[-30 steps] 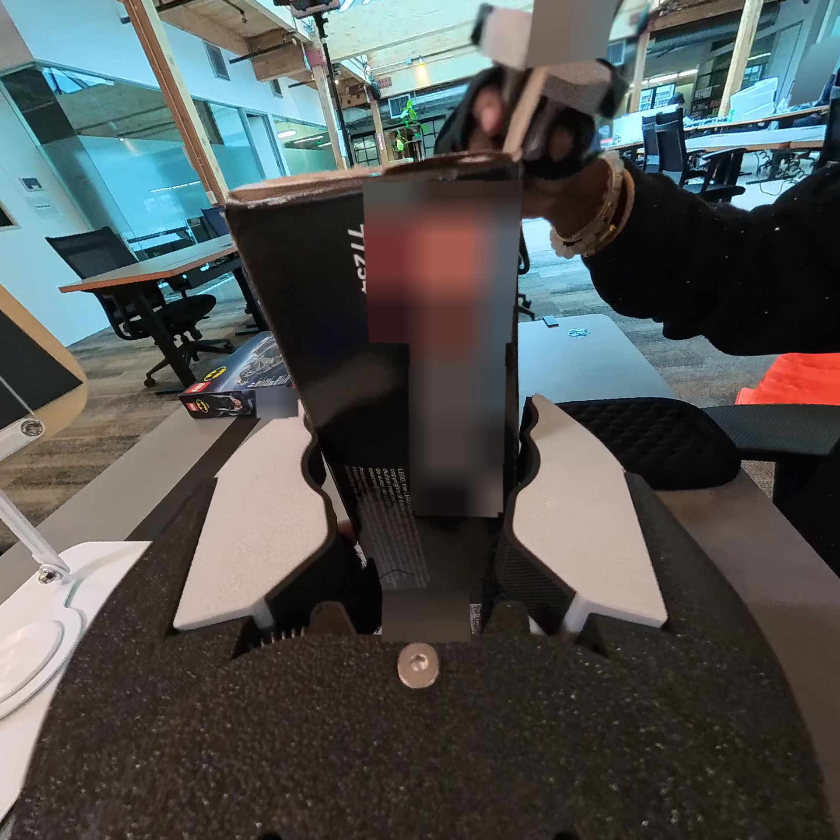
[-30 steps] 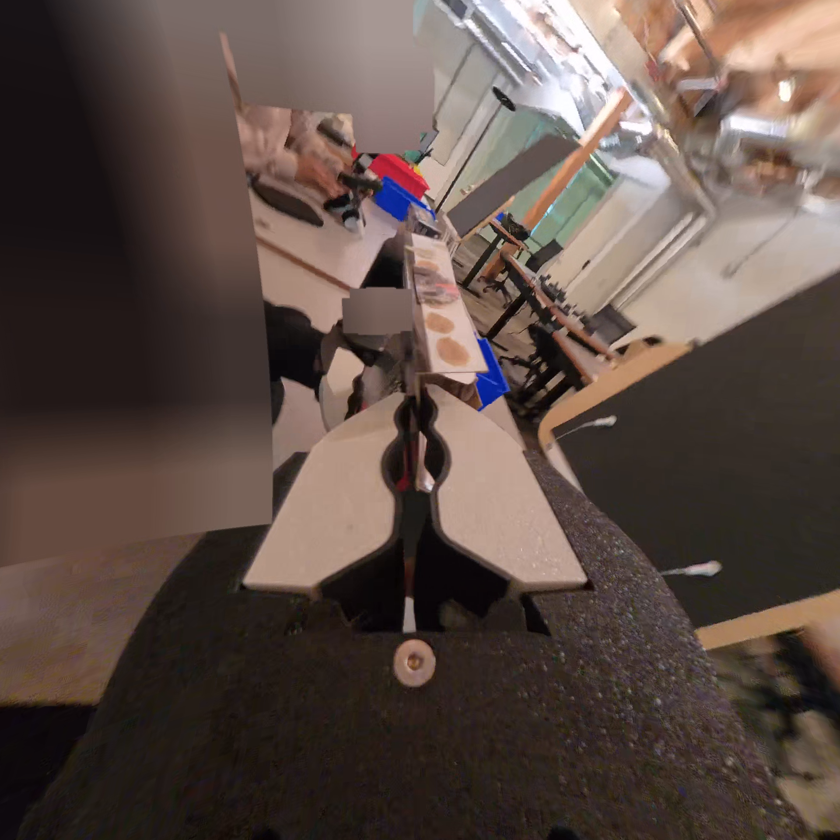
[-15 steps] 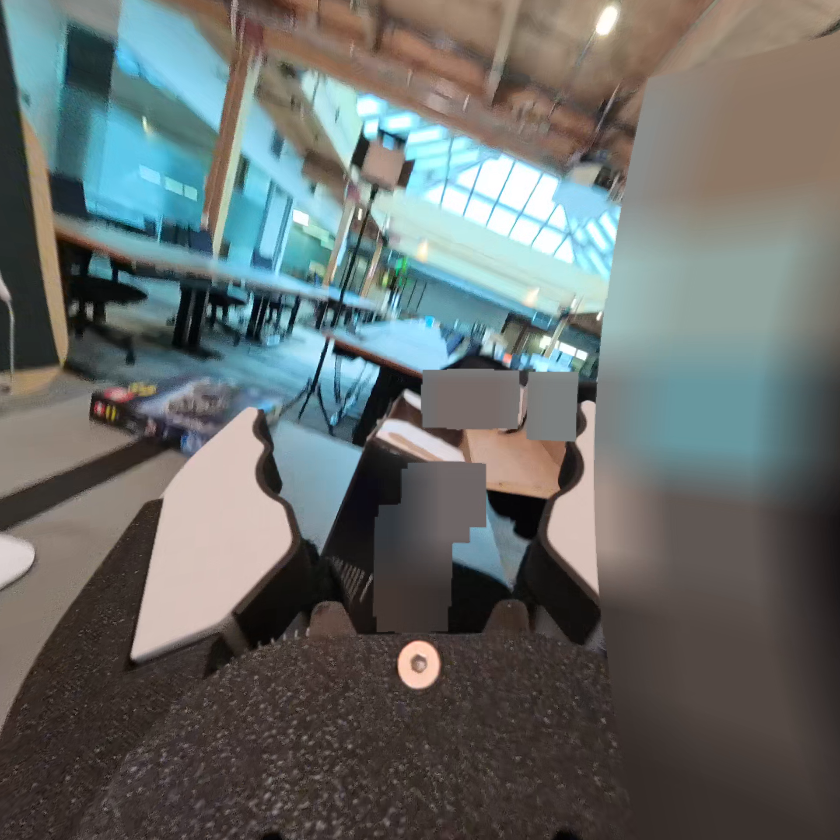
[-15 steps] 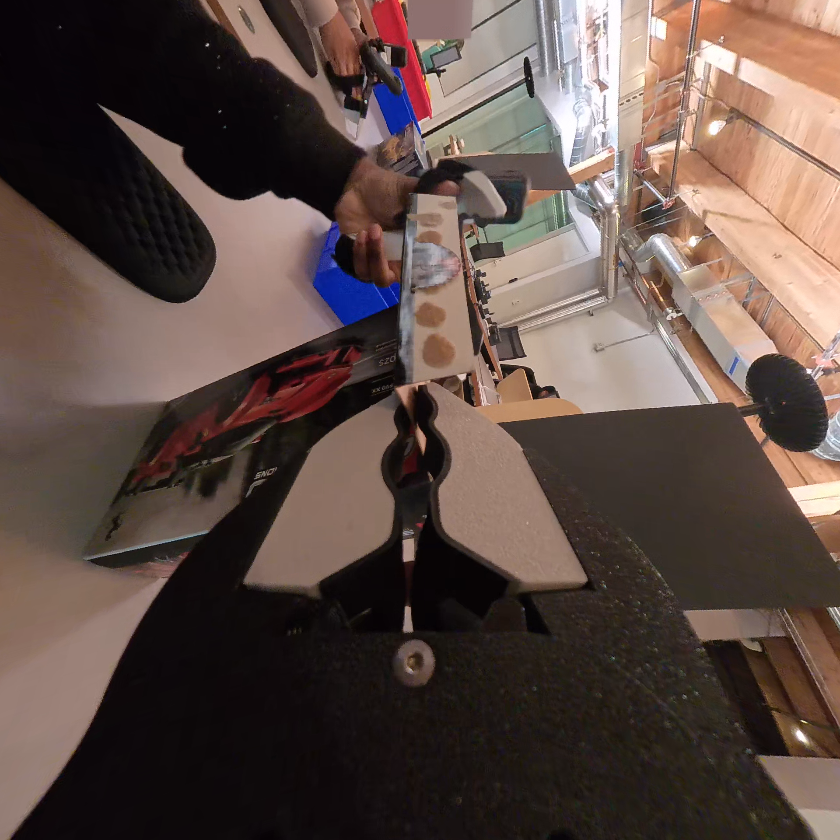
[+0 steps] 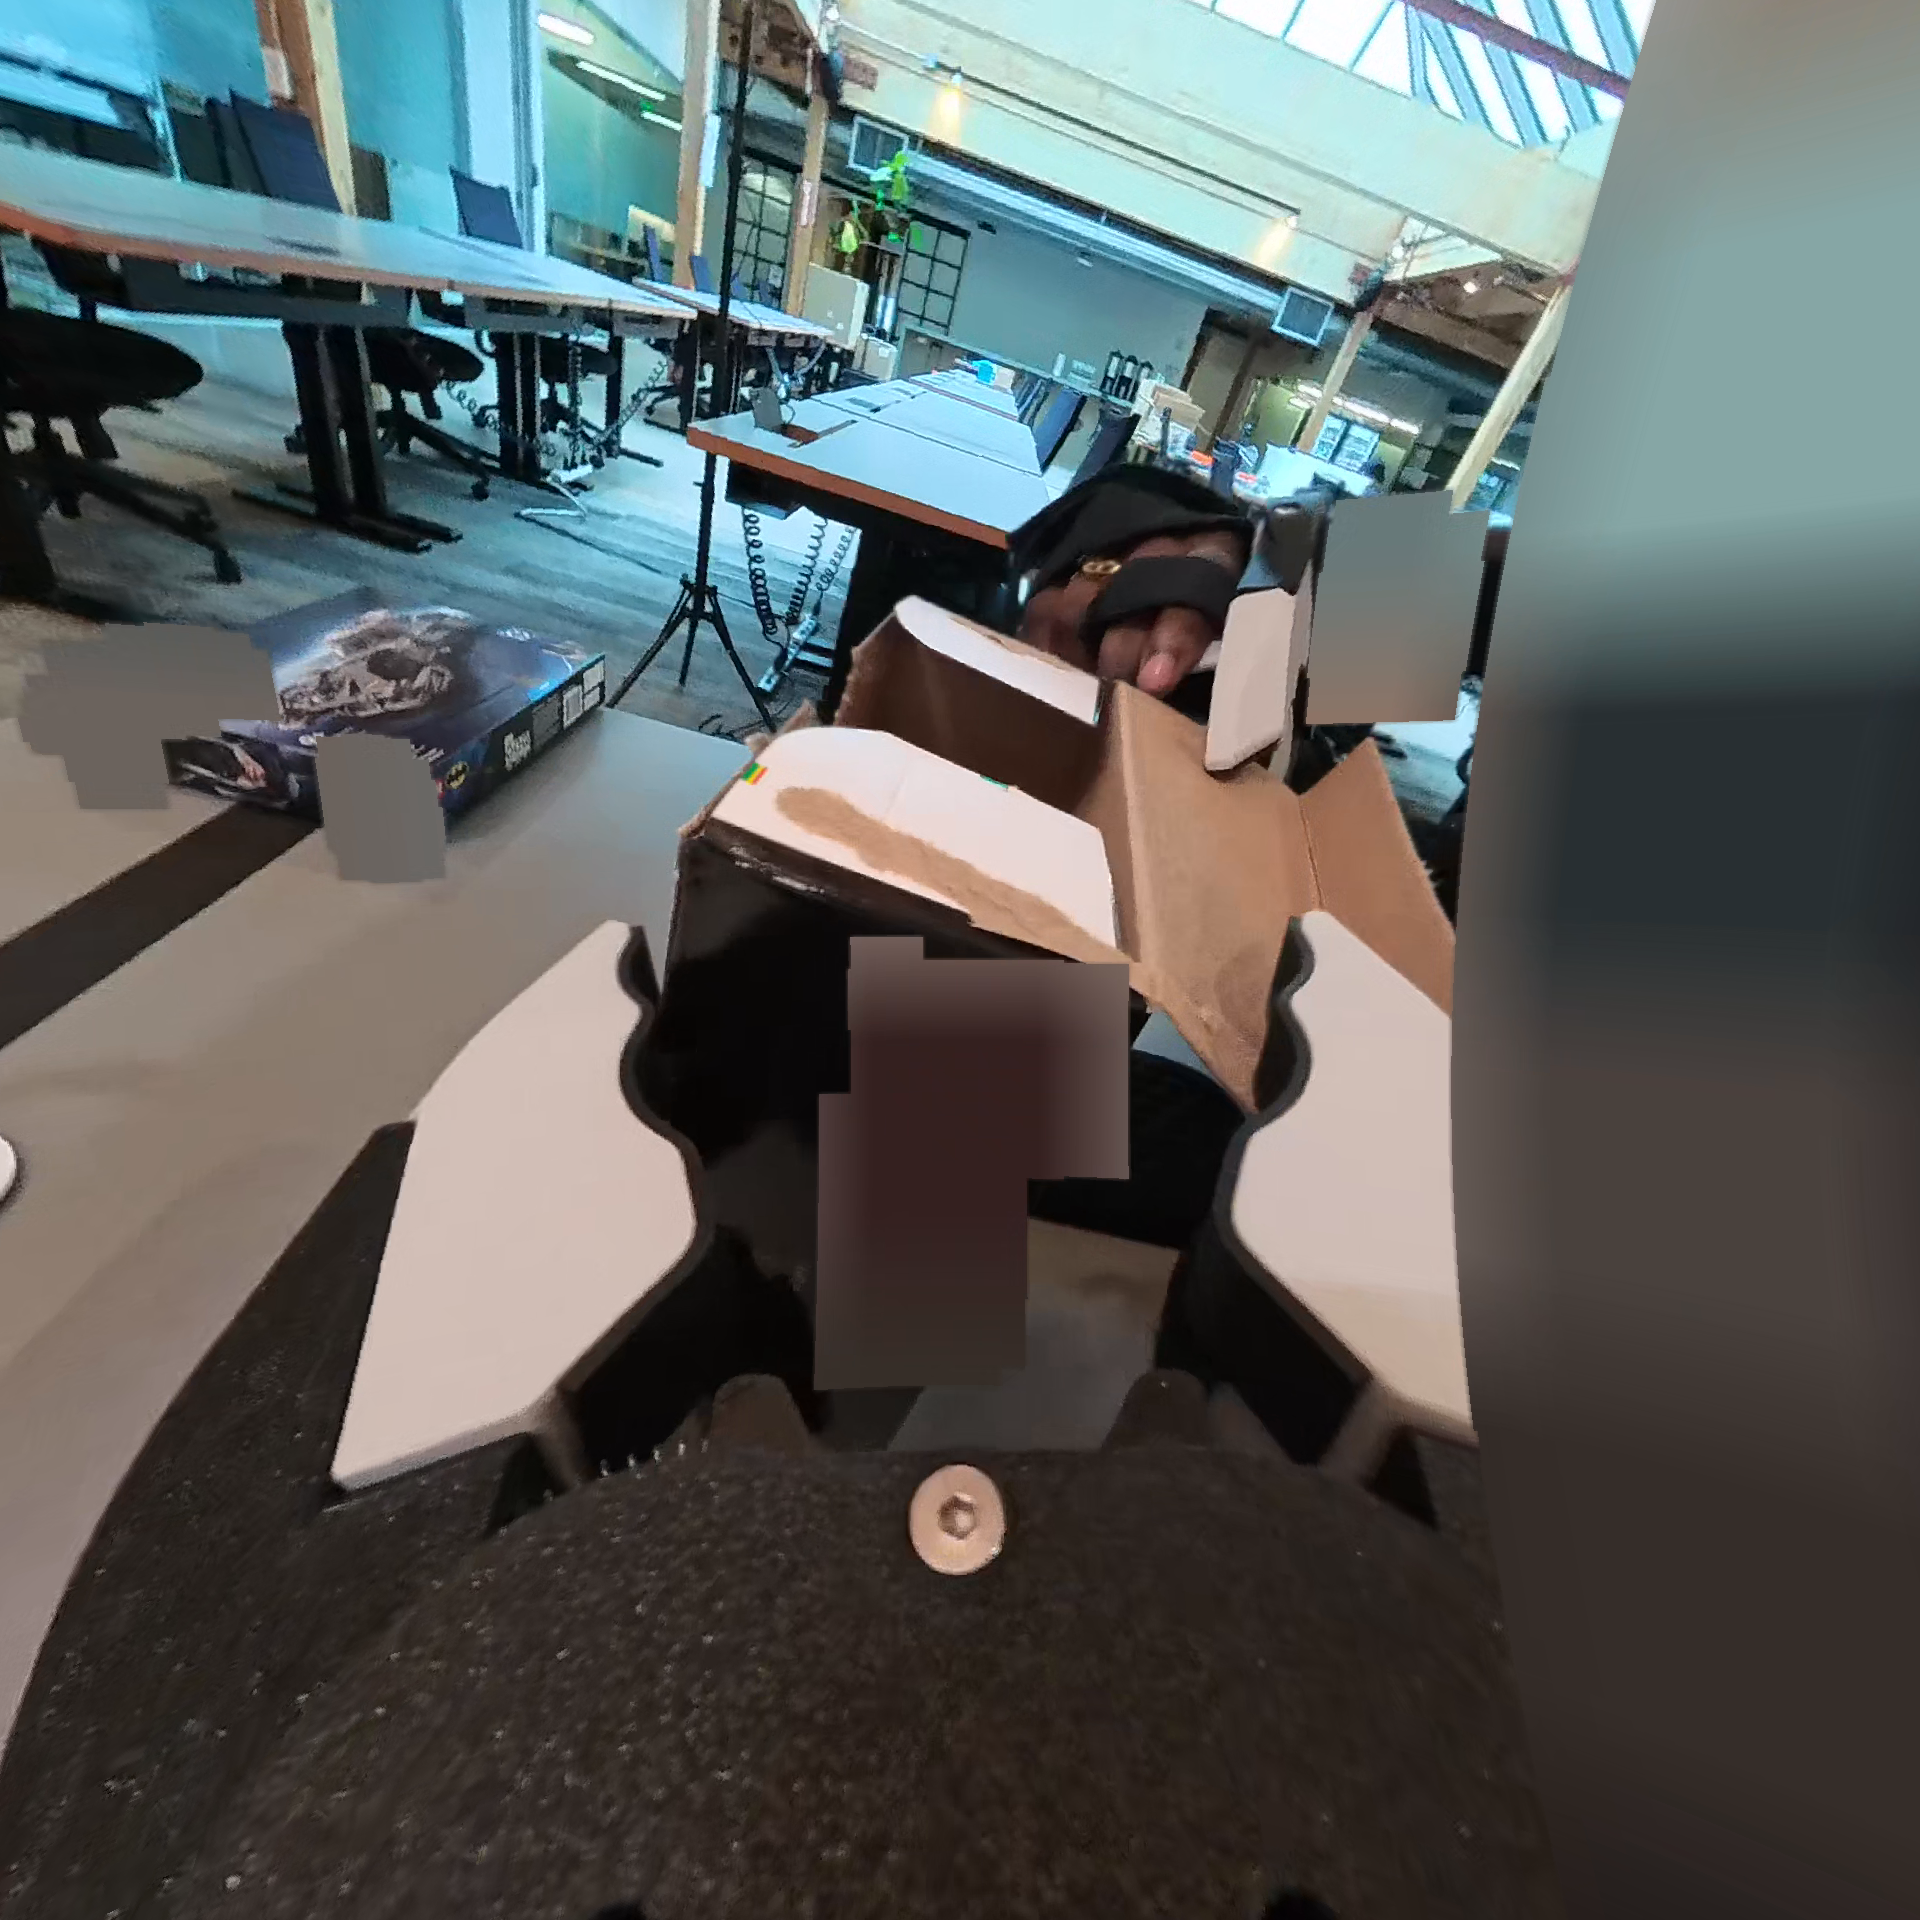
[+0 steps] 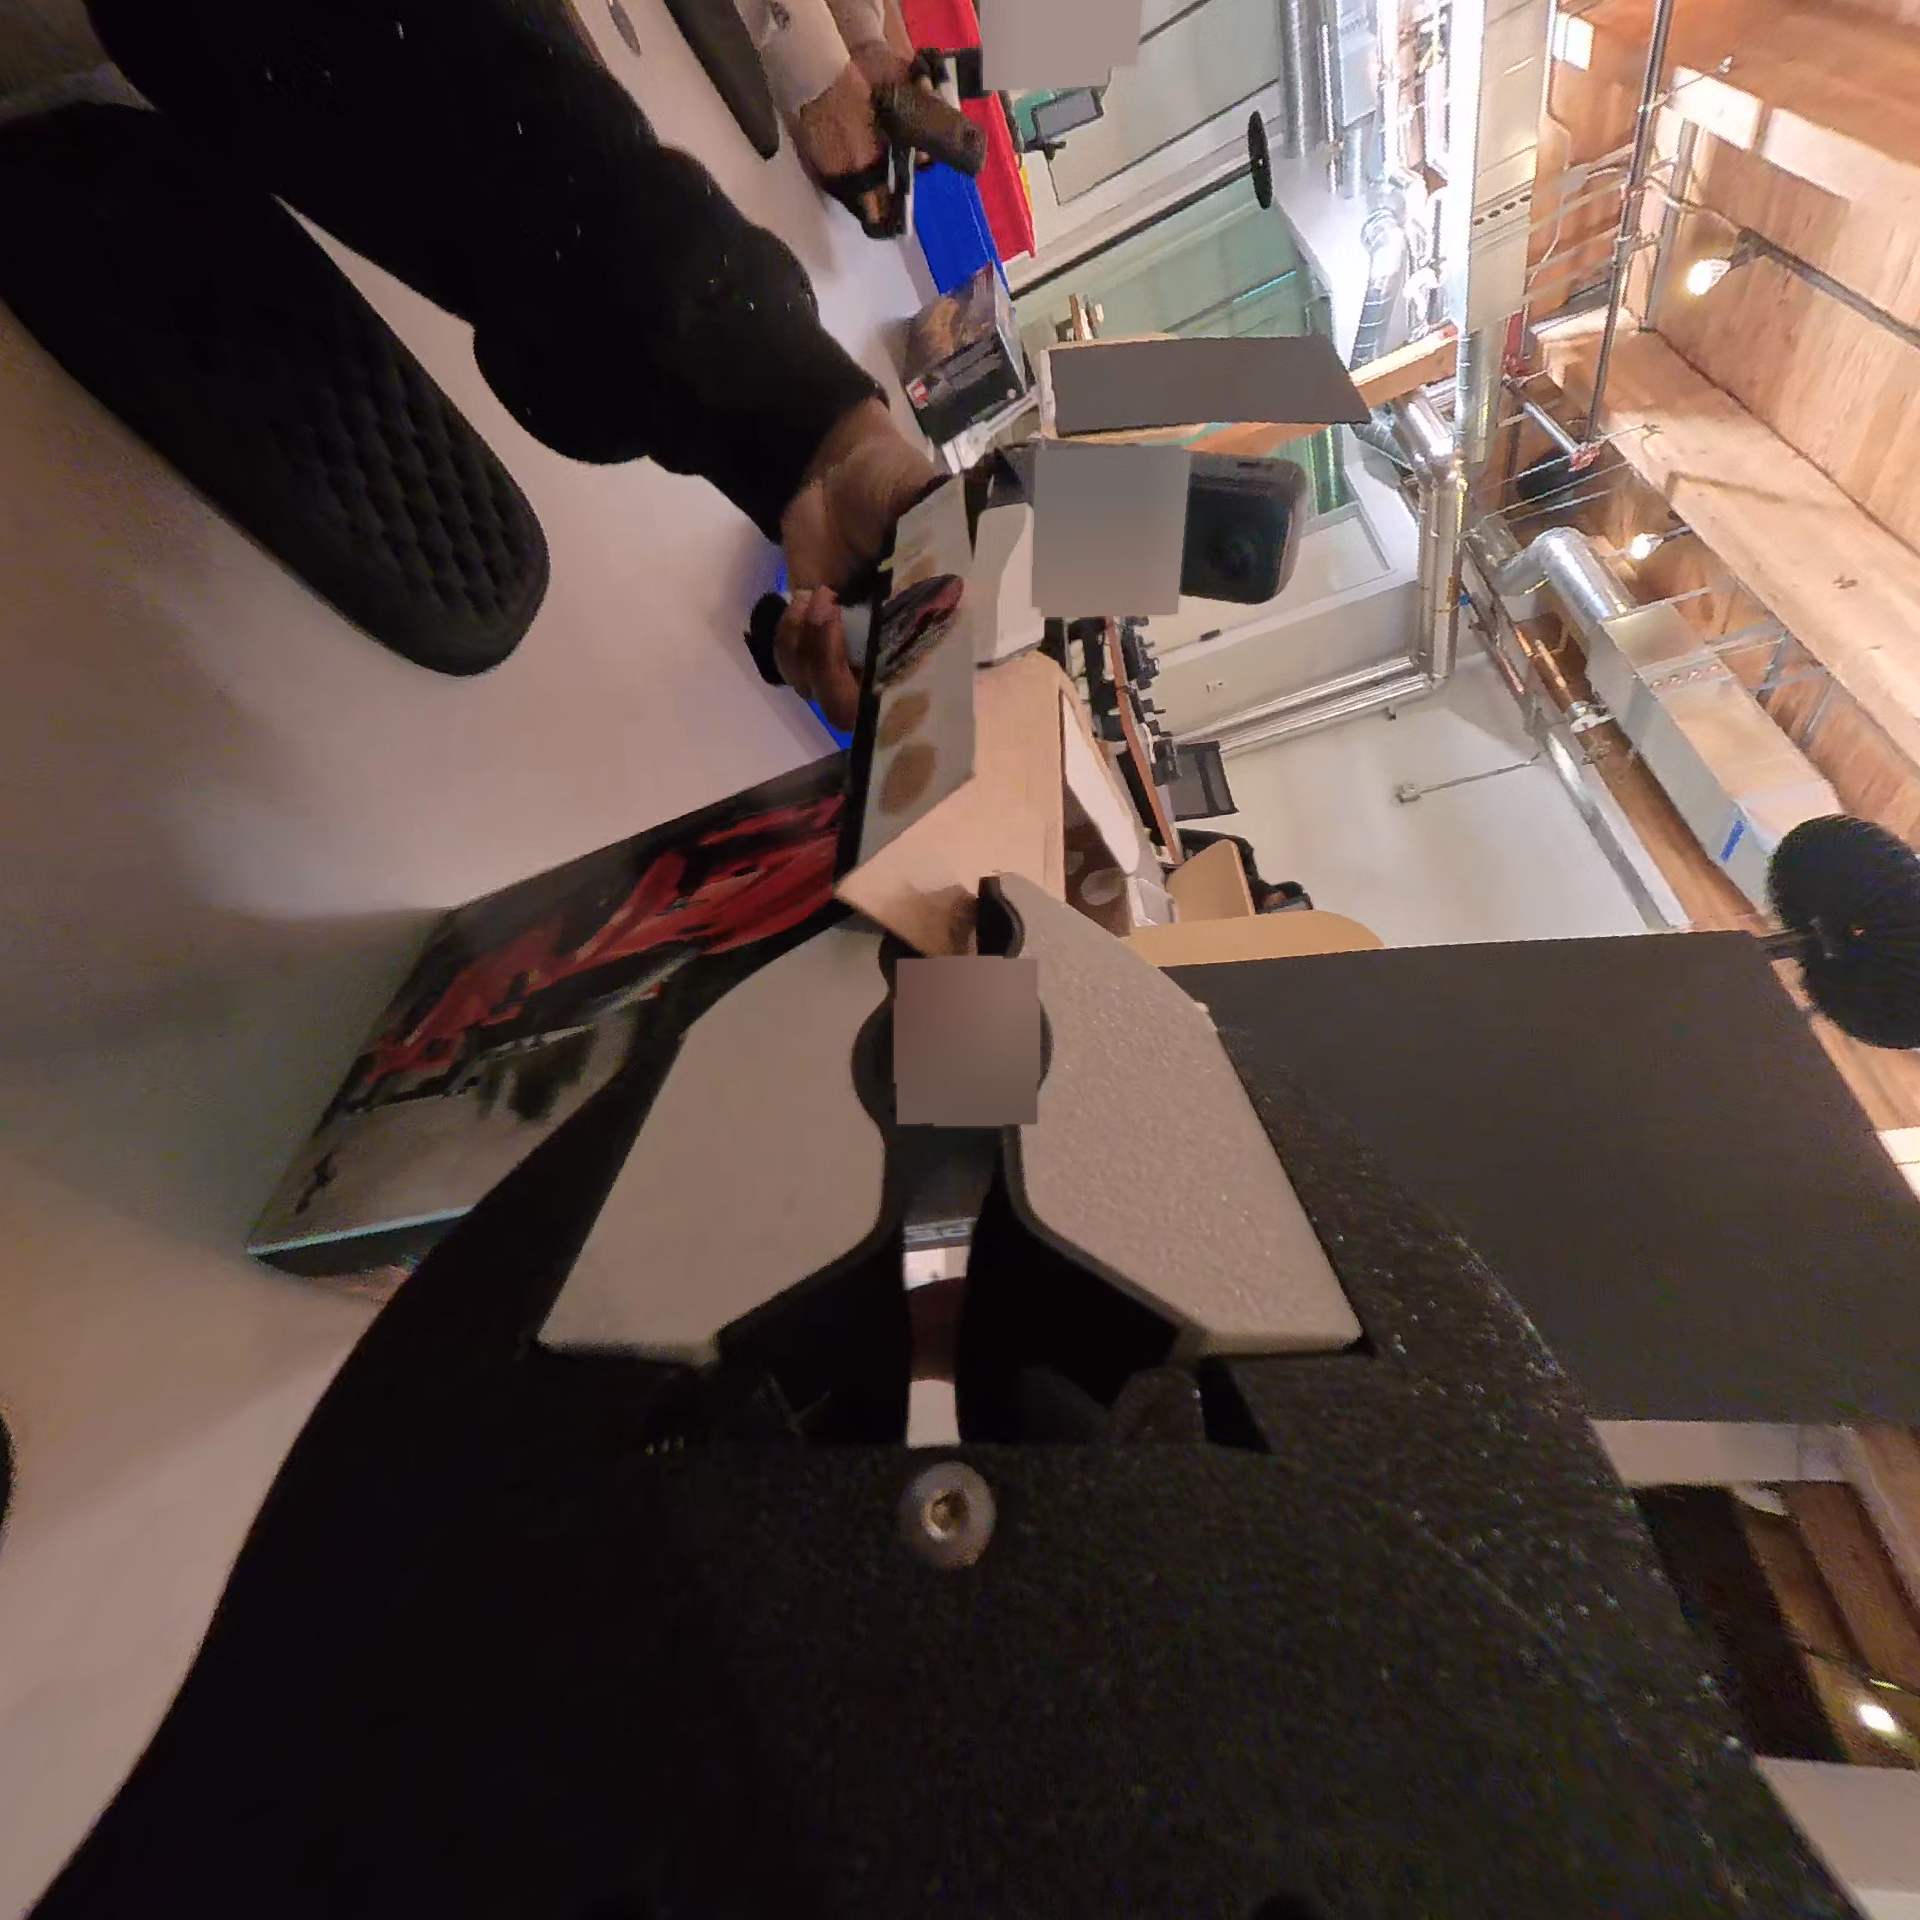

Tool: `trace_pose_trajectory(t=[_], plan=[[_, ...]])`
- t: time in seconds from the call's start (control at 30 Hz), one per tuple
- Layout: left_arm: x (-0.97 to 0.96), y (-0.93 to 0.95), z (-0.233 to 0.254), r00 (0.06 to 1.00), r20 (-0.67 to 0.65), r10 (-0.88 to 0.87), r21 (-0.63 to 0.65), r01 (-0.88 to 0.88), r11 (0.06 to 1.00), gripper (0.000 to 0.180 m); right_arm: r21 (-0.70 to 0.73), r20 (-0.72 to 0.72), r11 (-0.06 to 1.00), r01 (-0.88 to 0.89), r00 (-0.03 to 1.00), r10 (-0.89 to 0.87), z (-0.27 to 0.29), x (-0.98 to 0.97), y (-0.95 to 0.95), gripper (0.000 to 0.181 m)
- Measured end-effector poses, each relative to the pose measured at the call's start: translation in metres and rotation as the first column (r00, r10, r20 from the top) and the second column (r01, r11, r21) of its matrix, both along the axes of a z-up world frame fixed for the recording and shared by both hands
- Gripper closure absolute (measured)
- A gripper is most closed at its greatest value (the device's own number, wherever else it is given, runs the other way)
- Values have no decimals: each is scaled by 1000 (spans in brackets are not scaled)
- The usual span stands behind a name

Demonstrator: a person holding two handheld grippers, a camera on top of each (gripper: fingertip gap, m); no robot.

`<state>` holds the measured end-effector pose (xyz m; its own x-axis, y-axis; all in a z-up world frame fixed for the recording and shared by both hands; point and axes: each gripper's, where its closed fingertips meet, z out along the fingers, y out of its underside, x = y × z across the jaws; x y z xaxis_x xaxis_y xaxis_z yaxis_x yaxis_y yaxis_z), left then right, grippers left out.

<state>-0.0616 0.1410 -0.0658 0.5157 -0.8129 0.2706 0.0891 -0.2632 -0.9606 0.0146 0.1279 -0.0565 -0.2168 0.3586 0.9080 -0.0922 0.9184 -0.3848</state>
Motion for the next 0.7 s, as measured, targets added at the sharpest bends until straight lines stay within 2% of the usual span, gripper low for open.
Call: trace_pose_trajectory(t=[0.1,0.17,0.2,0.23,0.3,0.37,0.4,0.47,0.5,0.57,0.63,0.7], plan=[[0,0,0,1000,-15,-7,49,7,999,73,-148,41,989,-1,999,7,-4,0,1,158],[2,0,-1,999,-27,-23,78,25,997,76,-260,70,965,20,998,-1,-6,2,4,130],[2,-1,-1,999,-25,-29,82,30,996,77,-321,96,946,42,995,-12,-6,4,7,105],[3,-1,-1,999,-29,-34,89,37,995,79,-392,134,917,75,991,-24,-7,7,13,88],[3,0,-3,999,-39,-27,105,31,994,83,-586,169,806,82,985,23,-1,16,18,61],[3,1,-2,999,-36,-22,110,26,994,83,-755,134,654,55,988,72,15,23,25,46],[3,2,-2,999,-38,-18,115,22,993,84,-828,117,556,70,992,49,22,21,35,47],[3,1,-2,999,-47,-12,127,17,992,84,-893,204,413,179,979,17,11,10,46,45],[3,1,-2,999,-54,-8,131,15,991,83,-885,273,396,245,962,13,-1,3,46,44],[4,0,-3,997,-73,-5,133,15,991,83,-849,353,440,292,934,59,-22,-6,33,50],[6,0,-3,996,-92,-4,138,17,990,83,-852,346,448,271,934,92,-26,-14,27,57],[7,-1,-4,994,-109,-13,142,29,989,84,-876,296,426,226,949,105,-22,-20,33,72]])
